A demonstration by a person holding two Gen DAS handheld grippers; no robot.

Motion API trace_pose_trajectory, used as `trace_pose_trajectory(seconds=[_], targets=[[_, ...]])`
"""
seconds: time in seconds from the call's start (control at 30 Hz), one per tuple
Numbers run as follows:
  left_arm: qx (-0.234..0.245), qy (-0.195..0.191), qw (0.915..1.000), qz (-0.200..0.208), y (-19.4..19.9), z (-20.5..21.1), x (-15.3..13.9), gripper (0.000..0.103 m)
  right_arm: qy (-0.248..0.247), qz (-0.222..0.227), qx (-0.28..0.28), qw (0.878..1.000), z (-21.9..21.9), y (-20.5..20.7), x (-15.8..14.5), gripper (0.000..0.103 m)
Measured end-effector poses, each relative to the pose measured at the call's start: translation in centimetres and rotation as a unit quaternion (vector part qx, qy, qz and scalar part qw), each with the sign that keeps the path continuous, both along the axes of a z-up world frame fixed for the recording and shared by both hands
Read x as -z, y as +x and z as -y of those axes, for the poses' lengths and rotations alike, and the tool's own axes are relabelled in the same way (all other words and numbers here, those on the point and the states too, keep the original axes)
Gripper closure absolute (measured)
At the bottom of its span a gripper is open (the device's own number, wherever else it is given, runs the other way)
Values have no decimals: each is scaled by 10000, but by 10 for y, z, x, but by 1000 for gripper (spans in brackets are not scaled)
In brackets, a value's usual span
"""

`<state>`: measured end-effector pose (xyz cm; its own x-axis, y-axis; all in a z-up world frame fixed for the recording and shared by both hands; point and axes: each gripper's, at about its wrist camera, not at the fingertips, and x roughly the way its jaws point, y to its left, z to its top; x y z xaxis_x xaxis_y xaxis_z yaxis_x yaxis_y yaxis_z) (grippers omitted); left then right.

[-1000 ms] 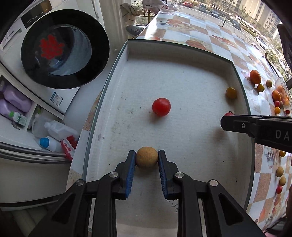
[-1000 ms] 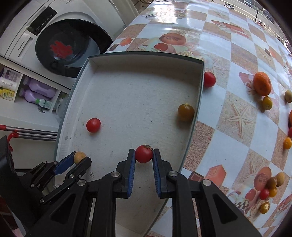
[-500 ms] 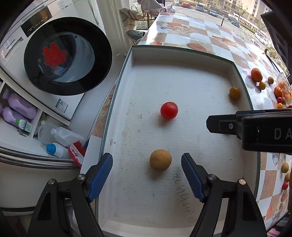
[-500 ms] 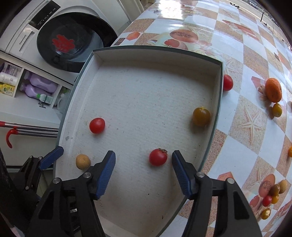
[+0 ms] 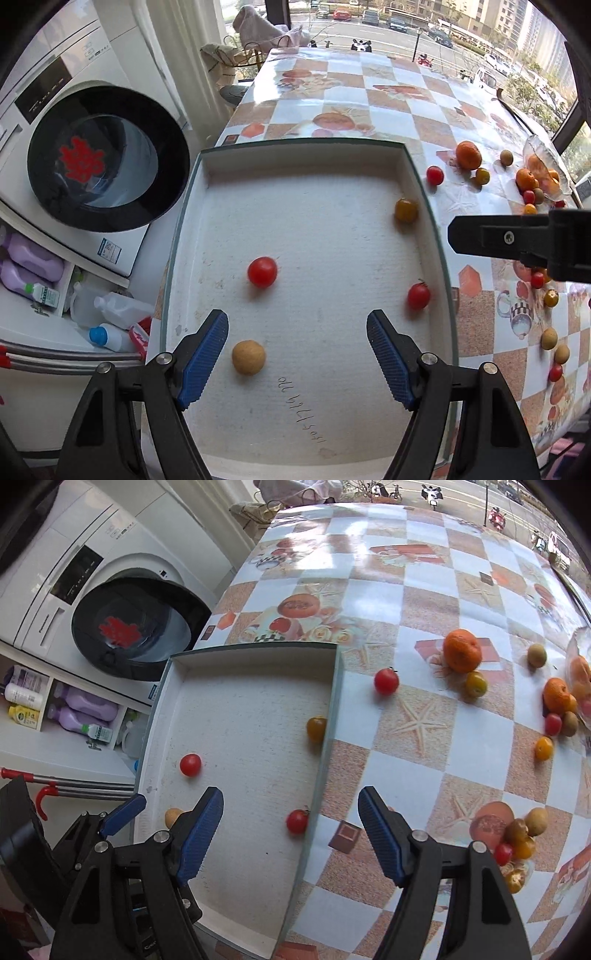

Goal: Organize fruits
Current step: 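Move both tools back over the fruits on the table, then grasp a tan round fruit with the right tool while the left tool grasps a red tomato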

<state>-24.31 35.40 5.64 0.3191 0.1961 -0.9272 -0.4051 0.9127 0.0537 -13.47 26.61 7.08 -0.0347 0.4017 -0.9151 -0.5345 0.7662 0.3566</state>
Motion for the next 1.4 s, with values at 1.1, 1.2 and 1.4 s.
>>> trace_pose_trajectory(seconds=[1.1, 1.2, 1.4], targets=[[2281, -494, 9721, -251, 121, 195, 43, 25, -839, -521, 2282, 9686, 263, -32, 41, 46], [2310, -492, 9714, -248, 125, 200, 45, 25, -775, -608, 2297, 9683, 262, -31, 47, 51], [2405, -450, 9692, -275, 131, 213, 49, 26, -756, -637, 2154, 9715, 256, -30, 51, 57]])
